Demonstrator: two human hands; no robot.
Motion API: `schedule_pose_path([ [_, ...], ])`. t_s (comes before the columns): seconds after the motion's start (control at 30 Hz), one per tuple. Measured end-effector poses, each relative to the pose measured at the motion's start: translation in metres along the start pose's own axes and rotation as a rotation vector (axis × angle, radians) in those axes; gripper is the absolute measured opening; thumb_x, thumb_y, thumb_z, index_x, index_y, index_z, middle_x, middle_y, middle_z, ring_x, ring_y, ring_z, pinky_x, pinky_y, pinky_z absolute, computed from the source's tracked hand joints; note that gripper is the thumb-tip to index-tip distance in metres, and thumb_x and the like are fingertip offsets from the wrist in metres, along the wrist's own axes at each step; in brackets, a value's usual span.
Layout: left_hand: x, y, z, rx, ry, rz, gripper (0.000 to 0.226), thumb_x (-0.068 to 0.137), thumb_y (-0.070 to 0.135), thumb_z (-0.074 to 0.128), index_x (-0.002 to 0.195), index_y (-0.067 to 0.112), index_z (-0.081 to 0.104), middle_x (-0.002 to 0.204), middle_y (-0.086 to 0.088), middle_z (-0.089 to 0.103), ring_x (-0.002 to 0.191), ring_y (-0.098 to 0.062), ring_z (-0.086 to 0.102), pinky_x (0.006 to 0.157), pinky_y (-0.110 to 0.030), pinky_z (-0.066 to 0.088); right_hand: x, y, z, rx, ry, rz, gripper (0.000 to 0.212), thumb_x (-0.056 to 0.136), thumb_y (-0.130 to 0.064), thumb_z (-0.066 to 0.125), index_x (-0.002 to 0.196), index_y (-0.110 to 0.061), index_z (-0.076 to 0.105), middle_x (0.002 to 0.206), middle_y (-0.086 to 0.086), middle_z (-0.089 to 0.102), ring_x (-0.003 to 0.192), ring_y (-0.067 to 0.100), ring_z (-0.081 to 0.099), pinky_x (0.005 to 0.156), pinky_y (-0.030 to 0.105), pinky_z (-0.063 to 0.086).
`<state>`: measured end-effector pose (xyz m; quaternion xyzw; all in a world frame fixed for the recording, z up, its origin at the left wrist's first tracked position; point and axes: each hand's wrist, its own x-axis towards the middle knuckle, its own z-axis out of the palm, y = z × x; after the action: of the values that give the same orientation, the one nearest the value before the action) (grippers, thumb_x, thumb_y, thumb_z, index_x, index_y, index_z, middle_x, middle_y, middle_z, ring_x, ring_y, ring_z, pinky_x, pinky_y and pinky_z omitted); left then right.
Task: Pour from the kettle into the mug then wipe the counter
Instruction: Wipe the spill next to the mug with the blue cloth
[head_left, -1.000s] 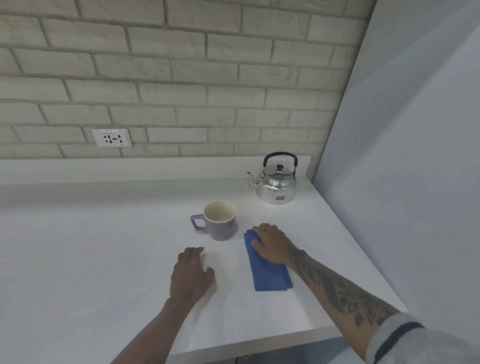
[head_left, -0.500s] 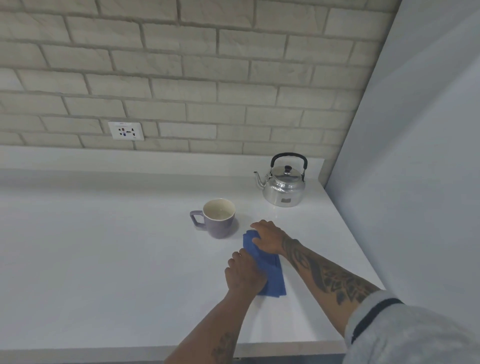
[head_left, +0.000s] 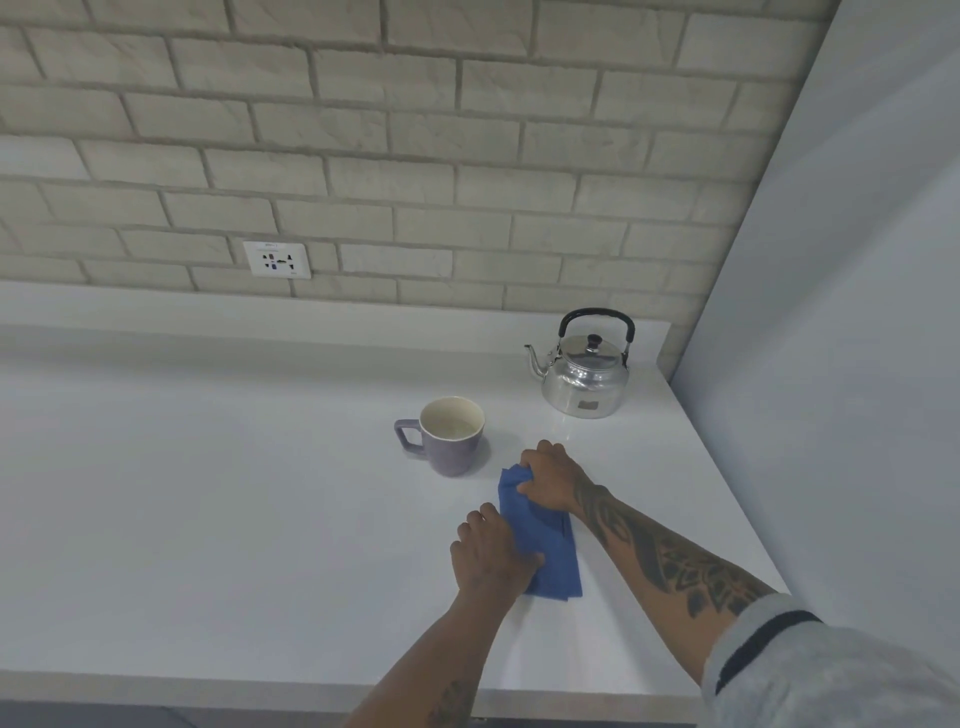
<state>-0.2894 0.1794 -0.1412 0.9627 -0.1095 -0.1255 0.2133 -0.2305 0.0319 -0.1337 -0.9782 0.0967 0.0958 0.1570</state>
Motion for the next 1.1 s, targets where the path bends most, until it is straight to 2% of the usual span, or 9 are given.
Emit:
schedule_pose_path([
  [0.13, 0.001, -0.003, 0.001, -0.012, -0.007, -0.001, 0.063, 0.077, 0.054, 0.068, 0.119, 0.012, 0.044, 0.116, -0.002, 0.053, 0.109, -0.022, 0.053, 0.086, -0.031, 0.043, -0.006, -0.003, -0.014, 0.079, 0.001, -0.034, 0.018, 0.083, -0.011, 0.056, 0.100, -0.006, 0.054, 0.105, 0.009, 0.048, 0.092, 0.026, 0.053, 0.075, 0.033, 0.042],
  [0.3, 0.000, -0.006, 0.000, -0.026, -0.005, 0.008, 0.064, 0.074, 0.056, 0.069, 0.116, 0.014, 0.046, 0.114, -0.001, 0.052, 0.108, -0.021, 0.052, 0.087, -0.032, 0.045, -0.019, -0.013, -0.043, 0.101, 0.004, -0.075, 0.019, 0.080, -0.014, 0.056, 0.098, -0.010, 0.054, 0.103, 0.012, 0.061, 0.080, 0.023, 0.053, 0.064, 0.032, 0.039],
  [0.43, 0.001, -0.008, -0.007, -0.053, -0.010, 0.001, 0.049, 0.075, 0.054, 0.067, 0.103, 0.017, 0.051, 0.100, 0.001, 0.047, 0.103, -0.021, 0.053, 0.080, -0.030, 0.043, -0.031, -0.029, -0.063, 0.110, 0.027, -0.142, 0.017, 0.077, -0.015, 0.060, 0.094, -0.011, 0.057, 0.099, 0.009, 0.062, 0.081, 0.023, 0.055, 0.065, 0.032, 0.041],
  [0.57, 0.005, -0.023, -0.019, -0.327, -0.082, -0.030, 0.023, 0.076, 0.035, 0.070, 0.077, 0.021, 0.051, 0.089, 0.001, 0.057, 0.079, -0.019, 0.057, 0.064, -0.027, 0.045, -0.037, -0.051, -0.078, 0.156, 0.112, -0.187, 0.016, 0.077, -0.014, 0.060, 0.093, -0.012, 0.057, 0.096, 0.009, 0.064, 0.080, 0.025, 0.057, 0.065, 0.035, 0.044],
  [0.63, 0.005, -0.038, -0.029, -0.510, -0.097, -0.031, 0.021, 0.075, 0.027, 0.072, 0.082, 0.016, 0.056, 0.087, -0.002, 0.063, 0.072, -0.017, 0.055, 0.065, -0.029, 0.045, -0.034, -0.068, -0.085, 0.175, 0.152, -0.216, 0.016, 0.077, -0.013, 0.058, 0.092, -0.015, 0.057, 0.095, 0.009, 0.064, 0.083, 0.027, 0.059, 0.067, 0.037, 0.047],
  [0.77, 0.001, -0.075, -0.056, -0.787, -0.004, -0.081, 0.043, 0.066, 0.026, 0.073, 0.097, -0.001, 0.060, 0.097, -0.017, 0.068, 0.073, -0.023, 0.056, 0.067, -0.035, 0.048, -0.017, -0.119, -0.090, 0.193, 0.147, -0.300, 0.013, 0.077, -0.010, 0.056, 0.083, -0.020, 0.052, 0.090, 0.005, 0.061, 0.081, 0.026, 0.057, 0.065, 0.036, 0.045],
  [0.9, 0.003, -0.124, -0.078, -0.838, 0.081, -0.188, 0.031, 0.071, 0.019, 0.077, 0.092, 0.006, 0.059, 0.094, -0.017, 0.069, 0.077, -0.030, 0.065, 0.077, -0.048, 0.055, 0.002, -0.178, -0.077, 0.212, 0.114, -0.371, 0.016, 0.079, -0.008, 0.055, 0.078, -0.022, 0.046, 0.083, 0.003, 0.057, 0.076, 0.024, 0.053, 0.062, 0.031, 0.039],
  [1.0, 0.001, -0.160, -0.094, -0.870, 0.129, -0.279, 0.029, 0.072, 0.018, 0.077, 0.092, 0.013, 0.056, 0.095, -0.011, 0.069, 0.085, -0.030, 0.069, 0.080, -0.046, 0.058, 0.018, -0.218, -0.059, 0.219, 0.085, -0.409, 0.011, 0.076, -0.010, 0.053, 0.079, -0.019, 0.047, 0.090, 0.011, 0.062, 0.083, 0.032, 0.059, 0.064, 0.035, 0.042],
  [1.1, 0.000, -0.190, -0.107, -0.903, 0.150, -0.359, 0.038, 0.073, 0.018, 0.077, 0.103, 0.013, 0.054, 0.101, -0.010, 0.067, 0.090, -0.029, 0.068, 0.082, -0.043, 0.058, 0.033, -0.251, -0.041, 0.200, 0.056, -0.429, 0.008, 0.077, -0.009, 0.052, 0.084, -0.012, 0.048, 0.094, 0.014, 0.062, 0.086, 0.033, 0.060, 0.065, 0.035, 0.042],
])
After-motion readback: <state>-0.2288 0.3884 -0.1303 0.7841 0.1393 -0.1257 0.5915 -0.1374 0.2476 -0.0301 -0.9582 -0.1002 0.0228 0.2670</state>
